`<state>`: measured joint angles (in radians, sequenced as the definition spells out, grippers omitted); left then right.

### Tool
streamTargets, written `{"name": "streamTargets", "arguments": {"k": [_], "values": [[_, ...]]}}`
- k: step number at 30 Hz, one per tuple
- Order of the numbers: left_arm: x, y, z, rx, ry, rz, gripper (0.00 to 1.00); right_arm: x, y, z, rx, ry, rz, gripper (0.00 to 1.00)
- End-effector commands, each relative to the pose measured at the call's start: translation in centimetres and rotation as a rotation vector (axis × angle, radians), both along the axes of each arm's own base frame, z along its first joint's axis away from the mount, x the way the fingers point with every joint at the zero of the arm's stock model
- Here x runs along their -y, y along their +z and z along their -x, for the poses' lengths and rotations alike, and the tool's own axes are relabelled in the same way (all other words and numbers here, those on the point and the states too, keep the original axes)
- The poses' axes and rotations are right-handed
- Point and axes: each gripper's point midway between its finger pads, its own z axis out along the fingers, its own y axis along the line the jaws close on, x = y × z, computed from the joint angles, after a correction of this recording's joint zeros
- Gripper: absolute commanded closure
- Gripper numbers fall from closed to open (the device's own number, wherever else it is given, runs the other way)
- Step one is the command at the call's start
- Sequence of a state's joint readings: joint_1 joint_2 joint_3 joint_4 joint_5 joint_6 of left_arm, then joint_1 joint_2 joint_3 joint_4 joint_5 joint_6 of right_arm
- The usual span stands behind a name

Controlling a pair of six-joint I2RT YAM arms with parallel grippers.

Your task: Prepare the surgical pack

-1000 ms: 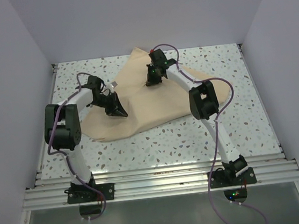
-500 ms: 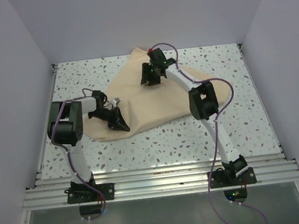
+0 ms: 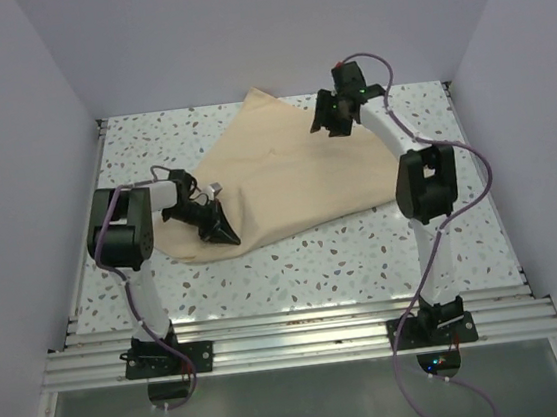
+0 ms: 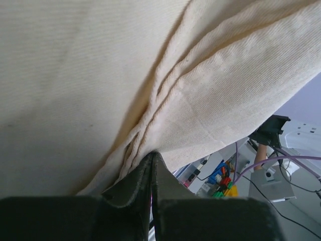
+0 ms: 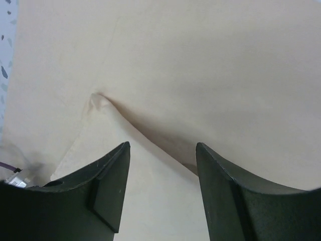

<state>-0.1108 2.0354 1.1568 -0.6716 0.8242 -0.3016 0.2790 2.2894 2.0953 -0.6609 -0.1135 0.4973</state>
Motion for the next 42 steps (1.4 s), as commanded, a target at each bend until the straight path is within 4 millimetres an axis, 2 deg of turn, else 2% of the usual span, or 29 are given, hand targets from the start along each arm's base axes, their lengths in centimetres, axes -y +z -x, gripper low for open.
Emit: {"name": "streamTargets", "arguments": {"k": [1,5,6,8,9,11,12,14,18,22,28,29,31,33,35,40,42], "values": [[-3.1,-3.3,0.3,-0.007,0.004,-0.111,0.93,3.2,1.9,0.6,0.028,-0.046,0.044,0.41],[-5.1,-3.9,-0.2,-0.018,0.051,-0.132,0.92,5.9,0.4,1.8,-0.026,-0.121,0.004,0.44],[-5.2,-4.0,-0.2,-0.021,0.049,-0.145,0.91,7.5,-0.3,2.5,-0.051,-0.153,0.001,0.47],[-6.4,-3.9,-0.7,-0.019,0.084,-0.146,0.9,9.1,-0.5,2.7,-0.055,-0.187,-0.001,0.48],[-6.6,-3.9,-0.7,-0.02,0.087,-0.152,0.89,10.8,-1.0,3.1,-0.069,-0.221,0.005,0.5],[-6.8,-4.0,-1.0,-0.015,0.088,-0.158,0.89,12.7,-1.6,3.8,-0.097,-0.262,0.024,0.52],[-6.8,-4.1,-1.0,-0.018,0.088,-0.161,0.88,14.4,-2.6,4.5,-0.13,-0.297,0.025,0.53],[-6.9,-4.2,-1.2,-0.018,0.088,-0.161,0.88,15.7,-3.4,5.3,-0.157,-0.33,0.012,0.6],[-7.4,-4.4,-2.0,-0.016,0.089,-0.183,0.88,15.4,-5.6,8.2,-0.239,-0.314,0.01,0.64],[-7.9,-4.4,-2.8,0.001,0.089,-0.197,0.87,15.1,-6.2,10.0,-0.281,-0.293,0.006,0.64],[-8.0,-2.5,-4.2,0.07,0.125,-0.215,0.82,14.9,-6.1,11.4,-0.317,-0.256,0.009,0.64],[-8.1,-1.5,-4.5,0.102,0.134,-0.219,0.81,14.9,-6.1,11.4,-0.314,-0.246,0.016,0.64],[-8.3,-0.4,-5.1,0.146,0.156,-0.232,0.75,15.0,-5.4,10.9,-0.298,-0.236,0.019,0.63],[-8.7,1.3,-5.4,0.195,0.175,-0.26,0.73,15.0,-4.0,9.8,-0.262,-0.222,0.021,0.62],[-9.0,2.7,-5.5,0.23,0.185,-0.279,0.73,15.3,-3.2,9.7,-0.259,-0.217,0.035,0.62],[-9.2,4.3,-5.2,0.277,0.204,-0.296,0.71,16.4,-0.3,9.8,-0.203,-0.221,0.104,0.61],[-8.8,4.4,-5.2,0.288,0.188,-0.266,0.7,16.6,-0.3,10.4,-0.204,-0.224,0.115,0.61]]}}
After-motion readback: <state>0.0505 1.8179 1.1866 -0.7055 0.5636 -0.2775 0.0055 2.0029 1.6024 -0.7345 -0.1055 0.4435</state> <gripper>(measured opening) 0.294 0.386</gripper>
